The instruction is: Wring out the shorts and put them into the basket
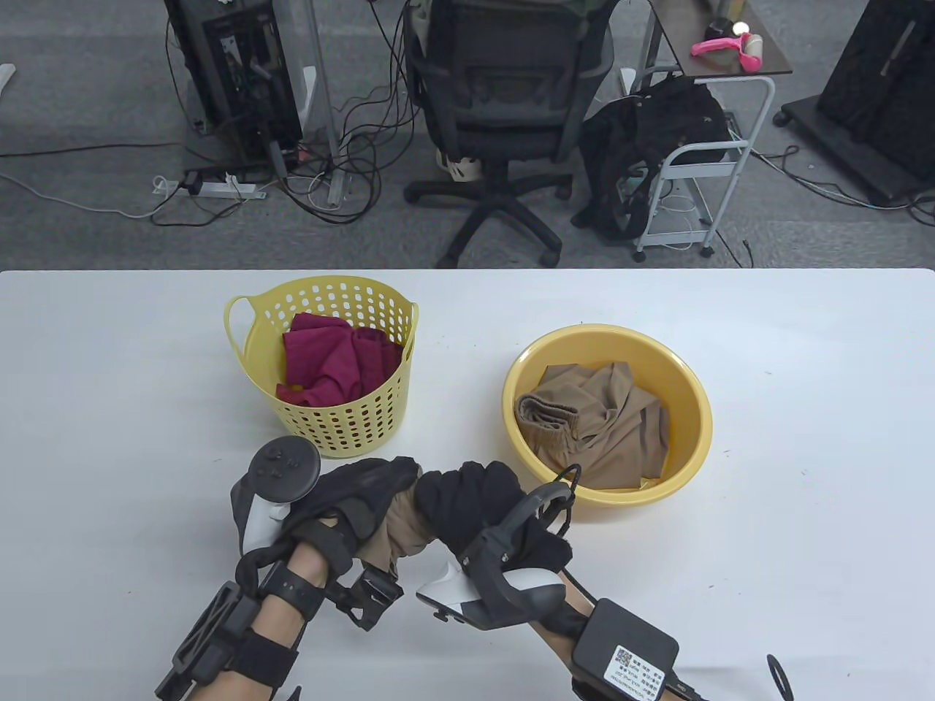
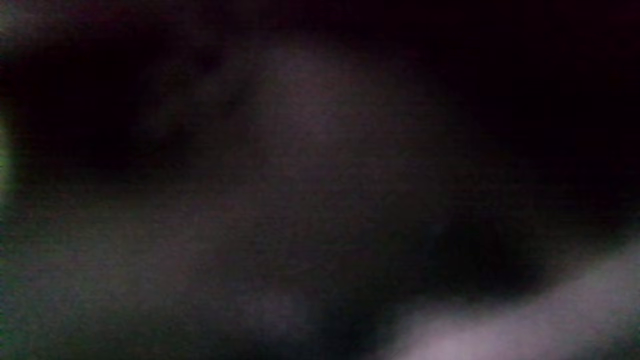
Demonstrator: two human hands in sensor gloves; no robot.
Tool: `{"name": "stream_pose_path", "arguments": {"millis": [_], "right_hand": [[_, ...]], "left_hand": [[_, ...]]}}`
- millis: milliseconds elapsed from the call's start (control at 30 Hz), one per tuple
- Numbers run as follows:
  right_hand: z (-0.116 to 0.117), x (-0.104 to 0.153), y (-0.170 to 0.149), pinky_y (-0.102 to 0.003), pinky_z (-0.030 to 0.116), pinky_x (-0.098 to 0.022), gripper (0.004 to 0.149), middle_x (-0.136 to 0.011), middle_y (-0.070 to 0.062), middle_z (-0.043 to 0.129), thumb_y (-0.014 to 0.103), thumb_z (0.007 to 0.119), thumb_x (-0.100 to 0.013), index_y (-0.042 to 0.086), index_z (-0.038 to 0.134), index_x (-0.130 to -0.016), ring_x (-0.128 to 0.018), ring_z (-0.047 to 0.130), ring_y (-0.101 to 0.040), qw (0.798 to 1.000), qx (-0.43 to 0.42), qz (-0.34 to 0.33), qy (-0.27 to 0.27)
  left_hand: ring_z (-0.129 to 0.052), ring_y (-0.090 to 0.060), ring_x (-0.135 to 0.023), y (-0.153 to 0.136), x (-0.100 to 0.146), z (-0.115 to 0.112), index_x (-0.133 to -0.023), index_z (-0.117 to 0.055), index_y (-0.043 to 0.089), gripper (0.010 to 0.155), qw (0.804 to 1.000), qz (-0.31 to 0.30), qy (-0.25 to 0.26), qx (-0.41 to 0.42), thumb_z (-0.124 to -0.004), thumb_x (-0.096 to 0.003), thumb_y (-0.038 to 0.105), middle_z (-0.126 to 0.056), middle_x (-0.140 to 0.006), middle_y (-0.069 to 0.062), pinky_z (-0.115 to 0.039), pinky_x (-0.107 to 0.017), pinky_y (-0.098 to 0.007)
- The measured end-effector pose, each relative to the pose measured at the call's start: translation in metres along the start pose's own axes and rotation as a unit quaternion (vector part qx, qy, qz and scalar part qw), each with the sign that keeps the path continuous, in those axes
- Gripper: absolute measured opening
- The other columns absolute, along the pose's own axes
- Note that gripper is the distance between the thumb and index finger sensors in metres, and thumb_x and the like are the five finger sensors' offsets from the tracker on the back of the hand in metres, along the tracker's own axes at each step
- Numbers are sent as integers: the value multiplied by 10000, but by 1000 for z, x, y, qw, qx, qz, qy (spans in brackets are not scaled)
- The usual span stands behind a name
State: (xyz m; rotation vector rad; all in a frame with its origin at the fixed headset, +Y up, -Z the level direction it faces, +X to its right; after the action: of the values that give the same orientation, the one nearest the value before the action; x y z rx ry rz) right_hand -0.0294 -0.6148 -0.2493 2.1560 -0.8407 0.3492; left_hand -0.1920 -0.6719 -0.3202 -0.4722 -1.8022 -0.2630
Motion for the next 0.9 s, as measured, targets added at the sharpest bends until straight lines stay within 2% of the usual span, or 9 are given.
{"name": "stream_pose_path", "arguments": {"millis": [300, 533, 767, 900], "right_hand": [[1, 1, -4, -304, 847, -246, 626, -568, 40, 903, 387, 1040, -365, 102, 731, -829, -332, 929, -114, 1000, -10, 15, 2], [5, 2, -16, -309, 846, -246, 645, -571, 35, 905, 381, 1049, -352, 98, 731, -836, -331, 931, -121, 996, -70, 59, 16], [15, 4, -35, -320, 843, -240, 647, -559, 25, 917, 365, 1063, -326, 102, 752, -829, -320, 934, -139, 968, -204, 131, 68], [24, 5, -45, -325, 842, -242, 650, -563, 16, 917, 361, 1064, -325, 95, 754, -831, -321, 935, -146, 938, -283, 162, 115]], "left_hand": [[-1158, -250, -206, 3, 2, 1, -841, -832, 37, 625, 1000, -14, 11, -1, -748, -605, 609, -1060, -492, -176, -953, -210, -451], [-1144, -282, -277, 14, 8, 3, -879, -780, 29, 659, 998, -49, 37, -28, -723, -607, 626, -1031, -556, -190, -932, -270, -484], [-1129, -309, -377, 26, 15, 6, -924, -729, 49, 681, 989, -115, 65, -60, -710, -600, 648, -999, -638, -196, -911, -353, -519], [-1104, -336, -455, 29, 19, 6, -957, -688, 73, 678, 983, -156, 78, -63, -708, -598, 647, -965, -708, -199, -879, -423, -552]]}}
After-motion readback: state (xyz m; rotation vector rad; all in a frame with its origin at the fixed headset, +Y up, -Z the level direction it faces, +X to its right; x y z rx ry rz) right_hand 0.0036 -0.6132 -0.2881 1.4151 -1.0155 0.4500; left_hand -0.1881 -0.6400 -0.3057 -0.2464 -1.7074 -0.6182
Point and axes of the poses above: the tracker on the back of each hand, its own y axis roughly to the thumb side, its own x axis roughly from the fingertips to the wrist, z = x × y, the point moved 2 cm from there along -x, roughly from the wrist to the fingertips
